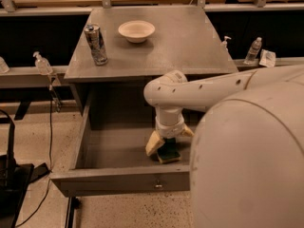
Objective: Pick sponge from top drawer and place on counter
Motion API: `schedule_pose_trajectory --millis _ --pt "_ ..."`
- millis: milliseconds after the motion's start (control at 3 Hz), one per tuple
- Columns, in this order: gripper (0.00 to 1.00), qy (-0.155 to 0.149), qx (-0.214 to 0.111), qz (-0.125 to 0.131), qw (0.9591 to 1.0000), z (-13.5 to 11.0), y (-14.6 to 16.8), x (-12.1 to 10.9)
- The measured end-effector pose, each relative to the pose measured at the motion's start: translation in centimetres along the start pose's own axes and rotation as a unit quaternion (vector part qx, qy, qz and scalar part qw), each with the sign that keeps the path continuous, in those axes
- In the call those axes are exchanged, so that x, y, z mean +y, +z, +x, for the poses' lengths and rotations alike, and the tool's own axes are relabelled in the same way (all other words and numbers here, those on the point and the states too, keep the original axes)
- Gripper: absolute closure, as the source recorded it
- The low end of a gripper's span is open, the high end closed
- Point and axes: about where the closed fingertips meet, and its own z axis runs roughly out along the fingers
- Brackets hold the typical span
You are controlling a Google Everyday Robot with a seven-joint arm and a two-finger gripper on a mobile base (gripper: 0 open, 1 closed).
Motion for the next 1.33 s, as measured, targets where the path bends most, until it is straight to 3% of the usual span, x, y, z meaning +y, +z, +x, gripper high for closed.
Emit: schedule_pose_trajectory --millis 333,1333 --pt "0.2 0.096 0.001 -0.006 0.9953 0.2 2.5 0.7" --pt "0.92 0.096 0.001 -0.006 0.9953 0.4 0.3 0.4"
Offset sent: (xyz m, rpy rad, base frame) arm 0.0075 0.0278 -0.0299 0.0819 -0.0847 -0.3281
